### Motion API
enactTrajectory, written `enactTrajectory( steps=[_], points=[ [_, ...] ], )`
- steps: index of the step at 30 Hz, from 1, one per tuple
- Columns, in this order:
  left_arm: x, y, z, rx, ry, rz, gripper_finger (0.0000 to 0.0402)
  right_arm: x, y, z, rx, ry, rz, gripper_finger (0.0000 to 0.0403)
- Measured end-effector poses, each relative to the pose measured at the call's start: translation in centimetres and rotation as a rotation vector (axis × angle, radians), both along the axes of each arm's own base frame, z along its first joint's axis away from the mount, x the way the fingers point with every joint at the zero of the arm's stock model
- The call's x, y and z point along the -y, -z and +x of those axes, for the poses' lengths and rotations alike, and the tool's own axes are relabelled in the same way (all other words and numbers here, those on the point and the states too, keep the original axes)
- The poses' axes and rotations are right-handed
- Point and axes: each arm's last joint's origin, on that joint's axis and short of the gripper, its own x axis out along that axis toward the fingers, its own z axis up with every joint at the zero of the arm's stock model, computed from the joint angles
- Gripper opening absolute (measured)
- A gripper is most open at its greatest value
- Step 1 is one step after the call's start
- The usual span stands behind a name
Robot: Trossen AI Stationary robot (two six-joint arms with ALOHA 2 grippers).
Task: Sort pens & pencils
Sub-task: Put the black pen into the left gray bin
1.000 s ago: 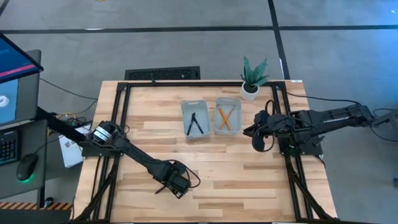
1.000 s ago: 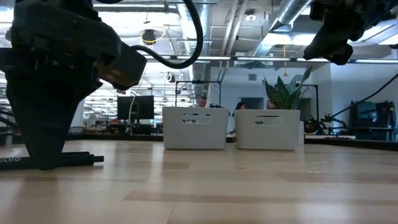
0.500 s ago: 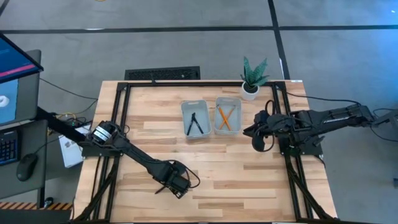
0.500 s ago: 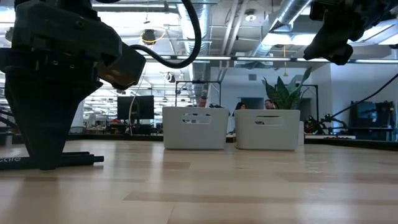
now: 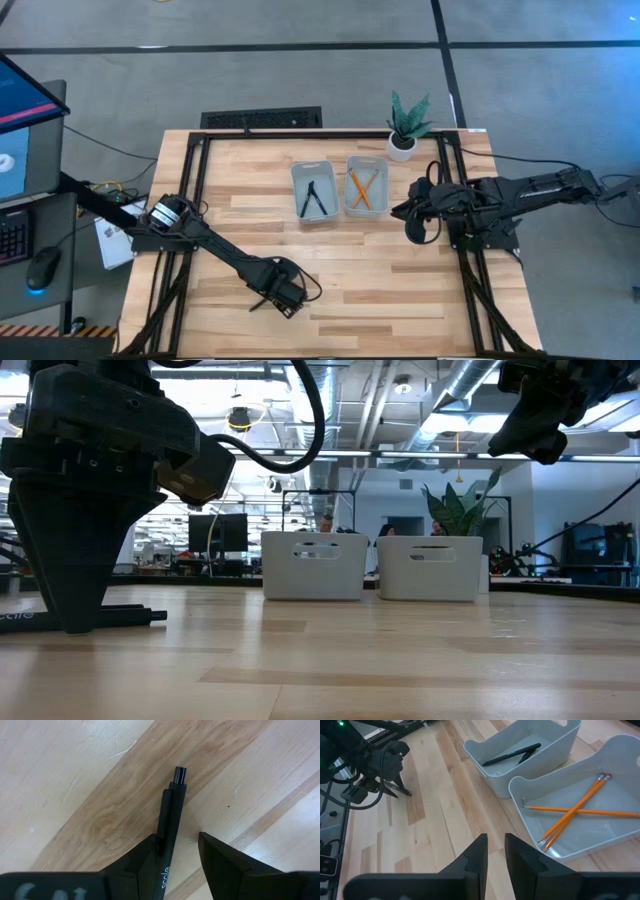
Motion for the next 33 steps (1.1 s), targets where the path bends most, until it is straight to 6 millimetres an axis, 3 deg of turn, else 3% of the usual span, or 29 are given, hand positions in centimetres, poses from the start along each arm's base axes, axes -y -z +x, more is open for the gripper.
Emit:
enactTrajectory(
  steps=[14, 26, 33],
  points=[
    [-0.1, 0.0, 0.0, -0.015, -0.002, -0.013, 0.0135, 0.0, 0.0, 0.0, 0.000, 0.000, -0.001, 0.0088],
    [-0.6, 0.1, 0.1, -0.028, 0.024, -0.019, 0.0026, 0.0, 0.0, 0.0, -0.002, -0.014, -0.018, 0.0088],
    [-1.2, 0.1, 0.4, -0.033, 0.019, -0.032, 0.0035, 0.0, 0.0, 0.0, -0.002, -0.016, -0.021, 0.0088]
  ],
)
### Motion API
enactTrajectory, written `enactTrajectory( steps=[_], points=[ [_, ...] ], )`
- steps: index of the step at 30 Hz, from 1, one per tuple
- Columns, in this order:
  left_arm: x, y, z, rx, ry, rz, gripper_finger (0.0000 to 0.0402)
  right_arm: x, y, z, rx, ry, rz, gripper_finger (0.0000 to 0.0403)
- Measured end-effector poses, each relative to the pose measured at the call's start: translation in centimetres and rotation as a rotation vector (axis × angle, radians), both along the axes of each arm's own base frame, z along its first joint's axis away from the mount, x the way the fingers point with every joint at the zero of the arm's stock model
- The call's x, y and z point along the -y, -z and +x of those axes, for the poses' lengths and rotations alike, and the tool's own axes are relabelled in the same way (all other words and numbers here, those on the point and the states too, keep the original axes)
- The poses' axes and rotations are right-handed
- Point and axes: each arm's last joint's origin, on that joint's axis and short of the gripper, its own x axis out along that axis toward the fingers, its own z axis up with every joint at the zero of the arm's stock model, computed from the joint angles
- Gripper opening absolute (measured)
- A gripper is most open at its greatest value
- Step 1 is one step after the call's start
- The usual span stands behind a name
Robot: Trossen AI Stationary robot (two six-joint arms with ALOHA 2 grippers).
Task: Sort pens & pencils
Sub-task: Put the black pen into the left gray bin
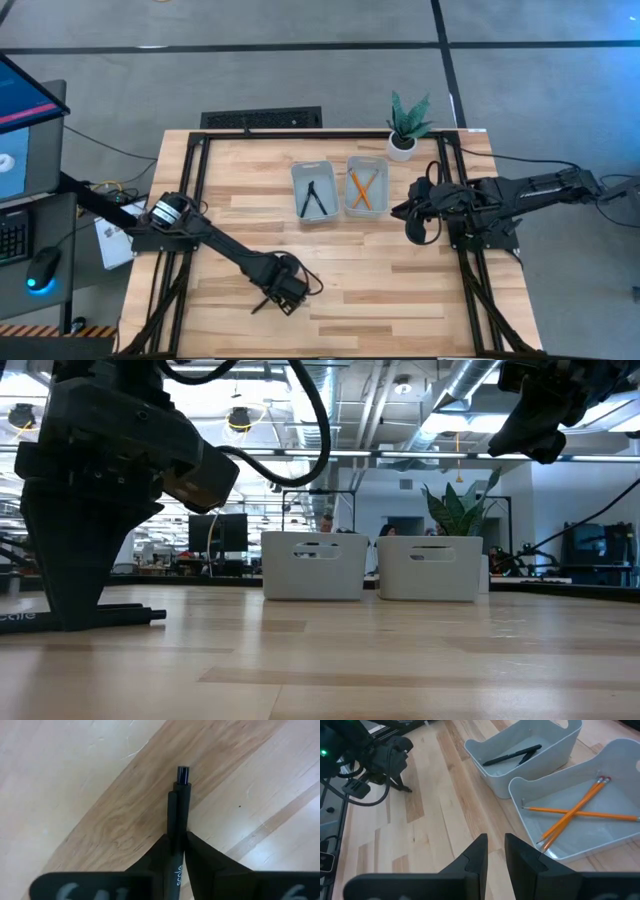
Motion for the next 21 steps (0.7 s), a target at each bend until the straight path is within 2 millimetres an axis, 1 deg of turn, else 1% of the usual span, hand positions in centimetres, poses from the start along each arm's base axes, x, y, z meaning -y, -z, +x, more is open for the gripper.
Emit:
enactTrajectory(
  steps=[4, 7, 12, 17, 19, 21],
  points=[
    [-0.3, -0.4, 0.2, -0.025, 0.012, 0.006, 0.0044, 0.0, 0.0, 0.0, 0.000, 0.000, 0.000, 0.0088],
    [-0.8, -0.7, 0.5, -0.030, 0.044, 0.041, 0.0038, 0.0, 0.0, 0.0, 0.000, -0.001, -0.001, 0.0088],
    [-1.7, -0.9, 1.1, -0.002, 0.044, 0.088, 0.0025, 0.0, 0.0, 0.0, -0.001, -0.002, -0.002, 0.0088],
    [-2.5, -1.1, 1.1, -0.026, 0.062, 0.084, 0.0030, 0.0, 0.0, 0.0, -0.001, -0.001, -0.002, 0.0088],
    [-2.8, -1.7, 1.0, -0.020, 0.069, 0.080, 0.0032, 0.0, 0.0, 0.0, -0.001, -0.001, -0.002, 0.0088],
    [-3.0, -2.7, 0.9, 0.008, 0.071, 0.079, 0.0031, 0.0, 0.0, 0.0, -0.002, -0.001, -0.002, 0.0088]
  ],
)
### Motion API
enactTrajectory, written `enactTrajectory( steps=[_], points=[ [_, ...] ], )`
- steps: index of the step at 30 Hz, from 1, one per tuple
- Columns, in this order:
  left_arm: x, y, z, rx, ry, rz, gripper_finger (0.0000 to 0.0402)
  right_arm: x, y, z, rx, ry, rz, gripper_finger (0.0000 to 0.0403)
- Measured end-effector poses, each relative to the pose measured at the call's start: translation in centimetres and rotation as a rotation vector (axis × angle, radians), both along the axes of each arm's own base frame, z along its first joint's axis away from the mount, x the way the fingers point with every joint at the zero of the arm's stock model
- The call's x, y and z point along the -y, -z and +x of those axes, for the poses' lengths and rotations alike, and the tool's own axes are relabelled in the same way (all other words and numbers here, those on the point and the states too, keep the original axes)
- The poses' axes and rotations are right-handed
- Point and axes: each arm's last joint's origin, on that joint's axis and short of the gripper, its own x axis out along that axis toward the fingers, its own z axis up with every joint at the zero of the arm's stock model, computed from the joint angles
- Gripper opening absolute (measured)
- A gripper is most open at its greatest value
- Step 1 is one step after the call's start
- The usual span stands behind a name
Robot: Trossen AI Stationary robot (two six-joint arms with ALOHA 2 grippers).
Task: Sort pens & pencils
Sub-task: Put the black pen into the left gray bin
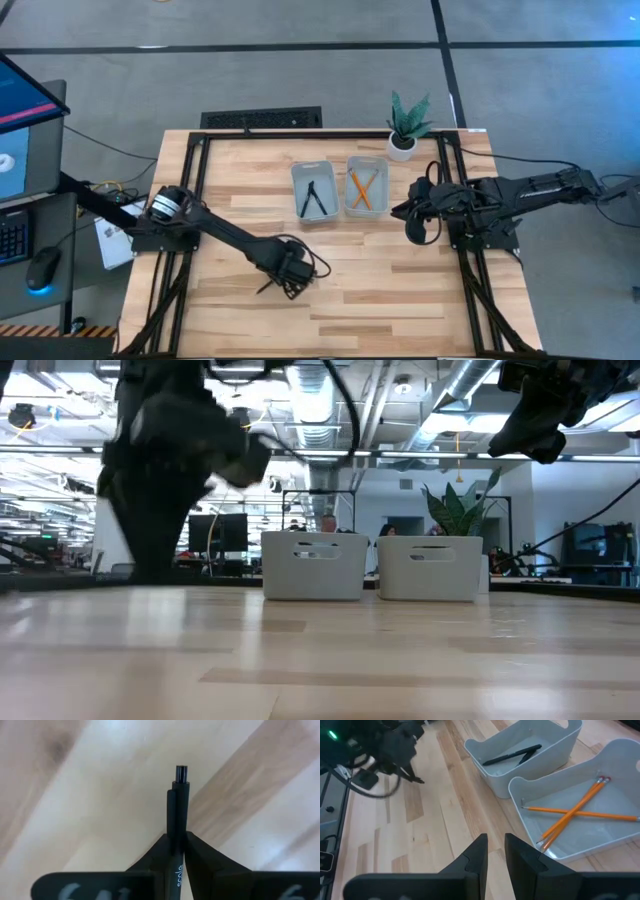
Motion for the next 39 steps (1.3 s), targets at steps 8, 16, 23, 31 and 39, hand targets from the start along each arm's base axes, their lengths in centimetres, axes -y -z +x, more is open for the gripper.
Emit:
enactTrajectory(
  steps=[8, 16, 23, 31, 39],
  points=[
    [-2.2, -4.6, -0.5, 0.141, -0.017, 0.026, 0.0031, 0.0, 0.0, 0.0, -0.002, -0.014, -0.018, 0.0088],
    [-6.5, -7.8, -0.6, 0.248, -0.046, 0.042, 0.0031, 0.0, 0.0, 0.0, -0.002, -0.015, -0.019, 0.0088],
    [-10.9, -9.8, 0.5, 0.420, -0.025, 0.074, 0.0032, 0.0, 0.0, 0.0, -0.002, -0.015, -0.019, 0.0088],
    [-16.1, -10.8, 2.0, 0.614, -0.054, 0.109, 0.0033, 0.0, 0.0, 0.0, -0.001, -0.015, -0.019, 0.0088],
    [-20.8, -10.9, 1.9, 0.660, -0.147, 0.126, 0.0033, 0.0, 0.0, 0.0, -0.002, -0.015, -0.019, 0.0088]
  ],
)
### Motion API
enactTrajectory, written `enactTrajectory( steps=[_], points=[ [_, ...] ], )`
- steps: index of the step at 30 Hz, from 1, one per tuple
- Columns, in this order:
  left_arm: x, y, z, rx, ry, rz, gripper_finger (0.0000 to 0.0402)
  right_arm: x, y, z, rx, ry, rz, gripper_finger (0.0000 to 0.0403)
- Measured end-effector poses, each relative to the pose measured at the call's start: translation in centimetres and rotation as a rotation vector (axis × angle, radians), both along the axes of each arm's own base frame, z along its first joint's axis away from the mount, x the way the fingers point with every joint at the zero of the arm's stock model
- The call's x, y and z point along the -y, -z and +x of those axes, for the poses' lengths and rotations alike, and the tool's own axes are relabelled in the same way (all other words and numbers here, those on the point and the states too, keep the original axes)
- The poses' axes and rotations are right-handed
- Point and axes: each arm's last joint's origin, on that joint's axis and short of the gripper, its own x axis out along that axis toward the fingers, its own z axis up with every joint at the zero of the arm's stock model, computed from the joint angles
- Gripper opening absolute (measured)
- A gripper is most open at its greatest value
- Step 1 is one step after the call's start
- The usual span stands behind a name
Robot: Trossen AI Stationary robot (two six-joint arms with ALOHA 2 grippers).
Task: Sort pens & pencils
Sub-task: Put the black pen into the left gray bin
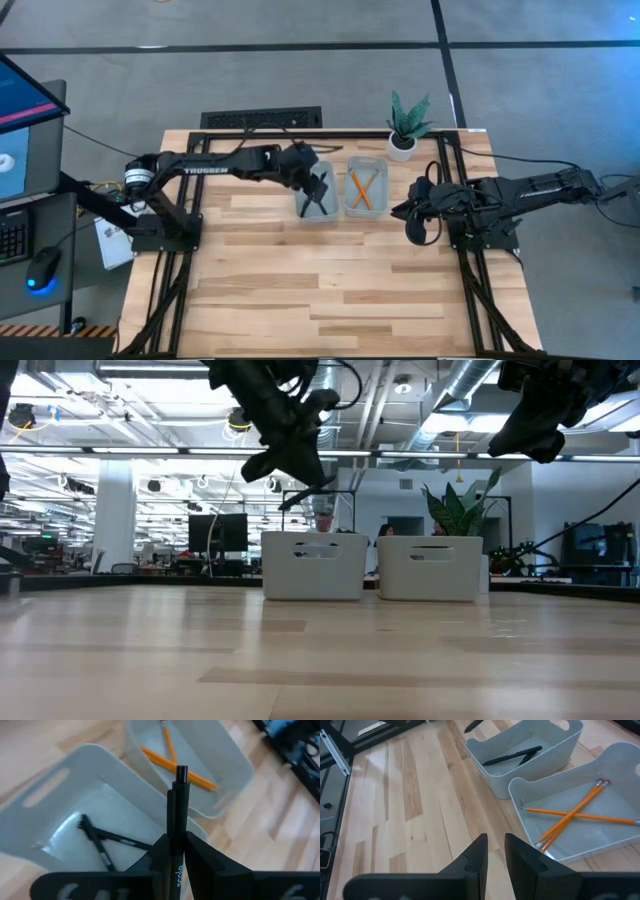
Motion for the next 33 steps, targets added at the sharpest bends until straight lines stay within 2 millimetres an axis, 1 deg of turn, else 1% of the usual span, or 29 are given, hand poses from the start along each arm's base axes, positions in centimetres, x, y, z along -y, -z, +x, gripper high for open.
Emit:
enactTrajectory(
  steps=[3, 7, 9, 11, 18, 24, 27, 33],
  points=[
    [-1.3, 0.0, -0.3, -0.001, -0.036, -0.002, 0.0034, 0.0, 0.0, 0.0, 0.000, 0.000, 0.000, 0.0088],
    [-3.0, 0.7, -0.6, -0.029, -0.083, -0.019, 0.0034, 0.0, 0.0, 0.0, 0.000, 0.000, 0.000, 0.0088],
    [-3.6, 1.5, 0.0, -0.033, -0.093, -0.020, 0.0034, 0.0, 0.0, 0.0, 0.000, 0.000, 0.000, 0.0088],
    [-4.0, 2.8, 0.2, -0.076, -0.095, -0.044, 0.0034, 0.0, 0.0, 0.0, 0.001, 0.000, 0.000, 0.0088],
    [-4.4, 6.2, 1.6, -0.135, -0.078, -0.093, 0.0034, 0.0, 0.0, 0.0, 0.001, 0.001, 0.000, 0.0088],
    [-4.6, 9.2, 2.1, -0.216, -0.077, -0.162, 0.0034, 0.0, 0.0, 0.0, 0.001, 0.001, 0.000, 0.0088],
    [-4.7, 10.1, 2.4, -0.226, -0.073, -0.181, 0.0034, 0.0, 0.0, 0.0, 0.001, 0.001, 0.000, 0.0088],
    [-4.7, 10.4, 2.4, -0.230, -0.073, -0.180, 0.0034, 0.0, 0.0, 0.0, 0.000, 0.001, 0.000, 0.0088]
  ],
)
